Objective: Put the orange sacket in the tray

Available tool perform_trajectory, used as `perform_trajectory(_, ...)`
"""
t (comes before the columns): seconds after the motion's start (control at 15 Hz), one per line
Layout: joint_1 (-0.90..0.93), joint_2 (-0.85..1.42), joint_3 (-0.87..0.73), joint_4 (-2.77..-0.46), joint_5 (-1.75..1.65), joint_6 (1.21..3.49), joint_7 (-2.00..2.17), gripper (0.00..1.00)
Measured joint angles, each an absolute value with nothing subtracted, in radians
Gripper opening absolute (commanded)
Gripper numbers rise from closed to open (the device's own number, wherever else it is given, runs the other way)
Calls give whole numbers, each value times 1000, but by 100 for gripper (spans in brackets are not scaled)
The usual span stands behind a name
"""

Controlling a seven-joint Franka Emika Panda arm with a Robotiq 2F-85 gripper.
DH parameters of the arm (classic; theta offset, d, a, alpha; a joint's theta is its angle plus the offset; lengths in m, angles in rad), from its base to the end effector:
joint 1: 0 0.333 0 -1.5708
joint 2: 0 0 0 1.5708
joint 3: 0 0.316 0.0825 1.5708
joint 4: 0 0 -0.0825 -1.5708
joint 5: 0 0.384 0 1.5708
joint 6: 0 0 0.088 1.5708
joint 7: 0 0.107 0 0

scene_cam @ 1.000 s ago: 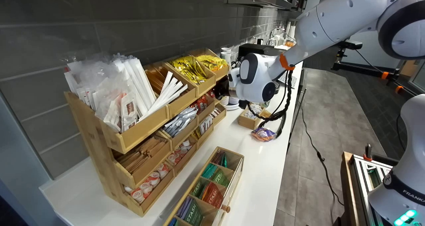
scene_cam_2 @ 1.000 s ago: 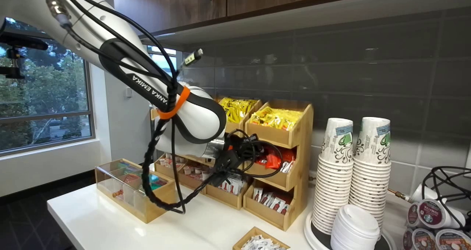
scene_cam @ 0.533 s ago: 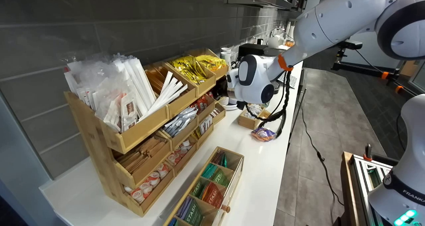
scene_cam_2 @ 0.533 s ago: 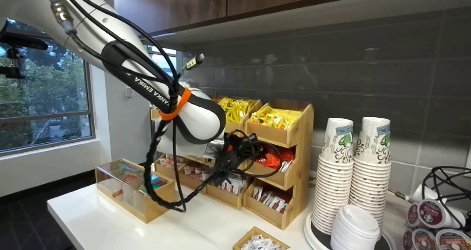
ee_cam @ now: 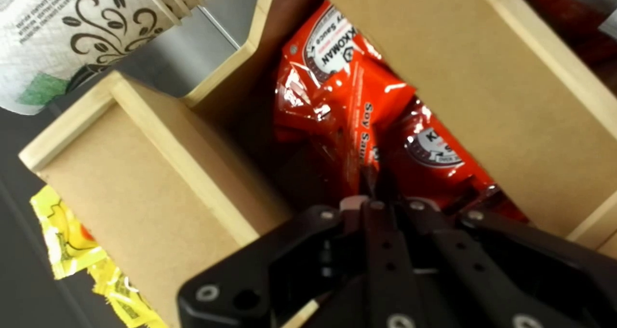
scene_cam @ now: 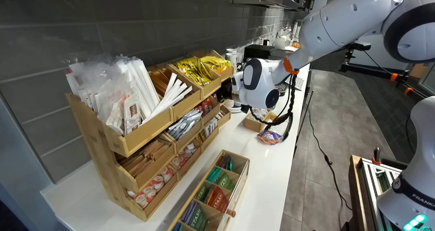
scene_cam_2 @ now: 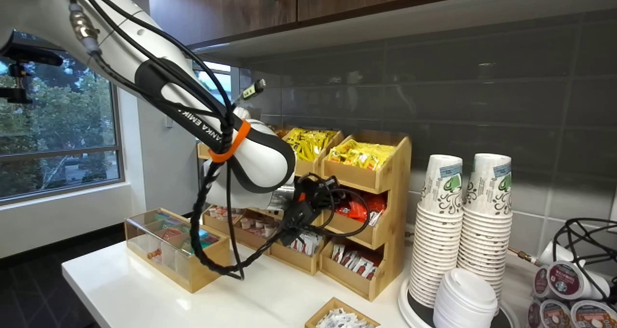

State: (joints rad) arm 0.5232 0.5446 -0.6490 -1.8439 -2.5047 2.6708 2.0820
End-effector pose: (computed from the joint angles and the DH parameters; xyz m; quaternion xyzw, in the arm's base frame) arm 0.6389 -0.0325 0.2791 0.7593 0.1770 0.4972 0.3808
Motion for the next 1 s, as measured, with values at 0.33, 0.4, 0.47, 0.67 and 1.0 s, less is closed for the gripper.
perform_trajectory(0.33, 518, 545, -649, -1842, -2498, 2671, 2103, 0)
perform_trajectory(0.4, 516, 546, -649, -1841, -2497, 2671, 2107, 0)
perform_trajectory(0.47, 514, 547, -649, -1841, -2494, 2671, 2110, 0)
perform_trajectory(0.67, 511, 550, -649, -1837, -2479, 2670, 2120, 0)
perform_trajectory(1.0, 505, 556, -649, -1831, -2397, 2661, 2127, 0)
